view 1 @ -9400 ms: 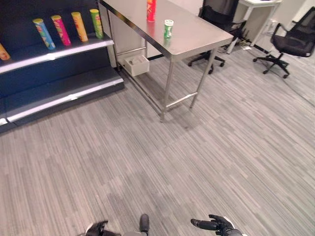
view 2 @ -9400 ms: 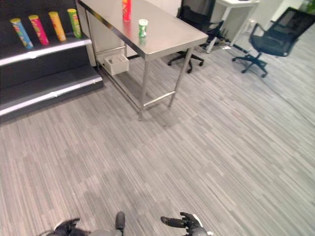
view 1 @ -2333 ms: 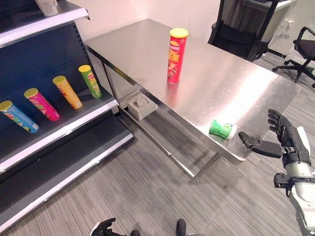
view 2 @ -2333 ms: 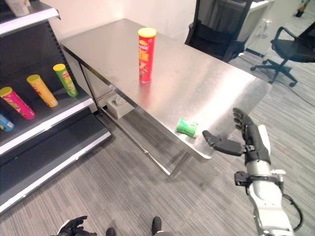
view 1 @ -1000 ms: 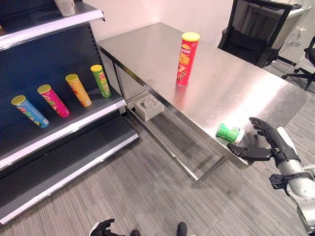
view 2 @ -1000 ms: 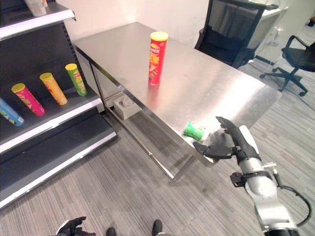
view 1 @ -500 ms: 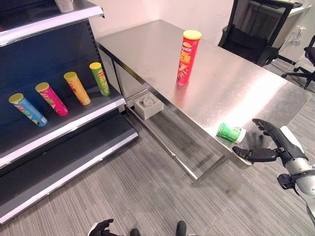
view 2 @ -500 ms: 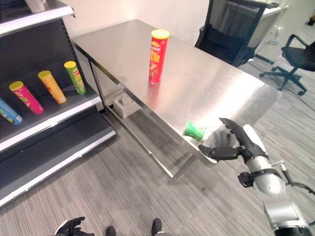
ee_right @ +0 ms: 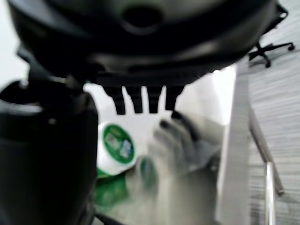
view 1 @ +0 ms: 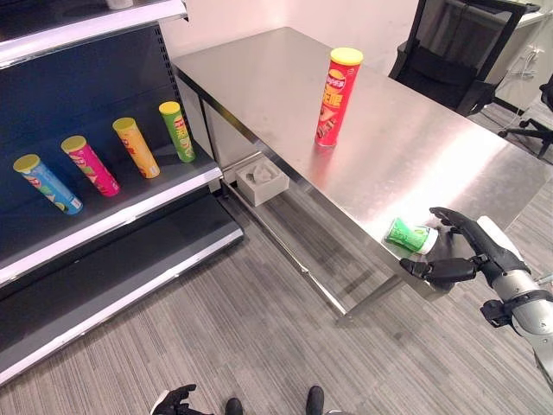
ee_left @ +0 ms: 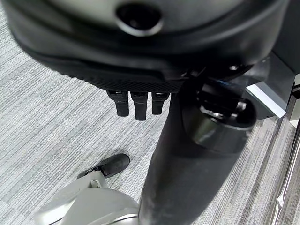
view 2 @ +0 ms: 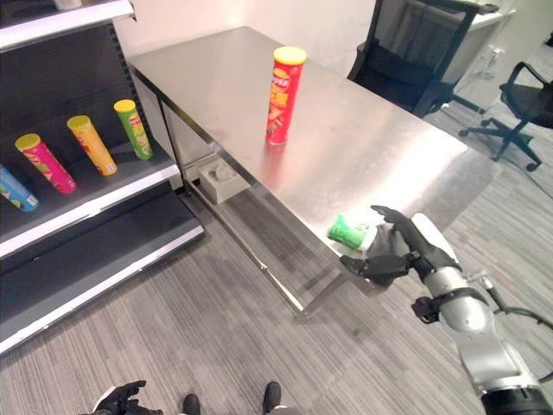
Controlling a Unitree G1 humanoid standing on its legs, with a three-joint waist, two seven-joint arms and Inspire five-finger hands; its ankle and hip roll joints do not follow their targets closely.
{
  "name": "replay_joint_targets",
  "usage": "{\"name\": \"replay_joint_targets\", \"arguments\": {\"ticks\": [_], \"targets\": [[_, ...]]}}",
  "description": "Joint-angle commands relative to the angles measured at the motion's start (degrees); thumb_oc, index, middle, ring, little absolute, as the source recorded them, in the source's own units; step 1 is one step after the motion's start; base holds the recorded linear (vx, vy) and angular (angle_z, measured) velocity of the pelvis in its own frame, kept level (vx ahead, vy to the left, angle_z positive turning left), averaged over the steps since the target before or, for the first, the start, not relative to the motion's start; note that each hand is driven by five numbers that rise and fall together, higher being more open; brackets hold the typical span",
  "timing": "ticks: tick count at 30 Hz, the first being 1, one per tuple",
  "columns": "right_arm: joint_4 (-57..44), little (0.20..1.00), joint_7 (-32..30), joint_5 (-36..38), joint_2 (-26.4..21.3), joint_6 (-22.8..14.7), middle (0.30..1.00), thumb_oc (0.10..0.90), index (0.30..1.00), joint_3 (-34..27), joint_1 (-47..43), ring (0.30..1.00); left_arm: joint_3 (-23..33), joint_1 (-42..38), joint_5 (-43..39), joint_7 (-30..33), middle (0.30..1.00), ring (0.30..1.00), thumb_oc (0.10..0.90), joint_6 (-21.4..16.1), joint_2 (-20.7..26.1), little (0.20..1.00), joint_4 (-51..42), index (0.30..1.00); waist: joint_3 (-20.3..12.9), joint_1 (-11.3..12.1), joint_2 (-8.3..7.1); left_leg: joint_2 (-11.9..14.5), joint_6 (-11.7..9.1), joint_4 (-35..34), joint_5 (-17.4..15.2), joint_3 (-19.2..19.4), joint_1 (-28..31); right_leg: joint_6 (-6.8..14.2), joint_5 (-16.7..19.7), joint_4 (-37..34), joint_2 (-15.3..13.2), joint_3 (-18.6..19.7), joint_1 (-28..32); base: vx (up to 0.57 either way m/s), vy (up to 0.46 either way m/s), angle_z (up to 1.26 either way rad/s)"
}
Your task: Put the goods on the table back onto the shelves and tidy them up.
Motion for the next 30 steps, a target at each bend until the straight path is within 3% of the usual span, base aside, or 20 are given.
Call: {"name": "replay_joint_targets", "arguments": {"ticks": [1,4,5,7,8,9,19,30], "targets": [[0.52,0.900,-1.74,0.39,-5.14,-3.58,0.900,0.800,0.900,-0.29,-7.59,0.900,-1.89,-3.14,0.80,-0.15,0.900,0.900,0.800,-2.20,4.48,0.900,1.47,0.900,-1.51,2.02,-3.81,2.23,-2.60,0.16,-1.49,1.98,0.61,5.21,-2.68,0.79,-4.33,0.43,3.20,0.00,0.000,0.00],[0.86,0.900,-1.69,0.18,-5.32,-3.49,0.900,0.800,0.900,0.13,-7.74,0.900,-1.99,-3.20,0.68,-0.10,0.900,0.900,0.800,-2.19,4.50,0.900,1.69,0.900,-1.51,2.13,-3.93,2.33,-2.62,0.16,-1.42,1.86,0.51,5.21,-2.66,0.79,-4.38,0.29,3.13,0.00,-0.005,0.04],[1.13,0.733,-1.58,0.11,-5.50,-3.43,0.733,0.689,0.733,0.15,-7.57,0.733,-1.98,-3.11,0.71,-0.05,0.900,0.900,0.800,-2.22,4.55,0.900,1.71,0.900,-1.50,2.13,-3.99,2.34,-2.64,0.16,-1.42,1.81,0.48,5.20,-2.65,0.79,-4.35,0.19,3.13,0.00,-0.005,0.04],[1.77,0.589,-1.43,-0.46,-6.18,-3.33,0.589,0.593,0.589,0.71,-7.69,0.589,-2.10,-3.07,0.66,-0.13,0.900,0.900,0.800,-2.24,4.60,0.900,1.41,0.900,-1.46,2.19,-4.09,2.33,-2.65,0.16,-1.36,1.73,0.38,5.20,-2.62,0.79,-4.35,0.14,3.09,0.00,0.000,0.00],[1.84,0.333,-1.19,-0.76,-6.67,-3.21,0.333,0.422,0.333,0.95,-7.58,0.333,-2.11,-3.07,0.69,-0.12,0.900,0.900,0.800,-2.28,4.63,0.900,1.28,0.900,-1.43,2.22,-4.17,2.32,-2.67,0.16,-1.33,1.70,0.37,5.20,-2.61,0.79,-4.34,0.16,3.08,0.00,0.000,0.00],[2.06,0.300,-0.98,-0.98,-7.09,-3.11,0.300,0.400,0.300,1.17,-7.52,0.300,-2.11,-3.10,0.68,-0.09,0.900,0.900,0.800,-2.30,4.65,0.900,1.20,0.900,-1.39,2.24,-4.22,2.33,-2.69,0.16,-1.31,1.68,0.34,5.18,-2.58,0.79,-4.34,0.10,3.08,0.00,0.000,0.00],[2.38,0.300,0.24,-0.68,-9.83,-2.95,0.300,0.400,0.300,0.90,-6.20,0.300,-2.24,-3.12,0.58,-0.20,0.900,0.900,0.800,-2.46,4.72,0.900,1.18,0.900,-1.13,2.12,-4.69,2.48,-2.77,0.16,-1.20,1.62,0.26,5.31,-2.39,0.79,-4.39,0.02,3.01,0.00,0.000,0.00],[-1.08,0.300,-4.66,0.34,-6.55,-3.72,0.300,0.400,0.300,-6.66,-6.11,0.300,-0.97,-3.45,0.43,0.02,0.900,0.900,0.800,-2.36,4.75,0.900,1.24,0.900,-1.74,2.20,-4.84,2.44,-2.51,0.16,-1.58,1.54,0.54,5.28,-2.61,0.79,-4.41,0.12,3.25,0.00,0.000,0.00]]}}
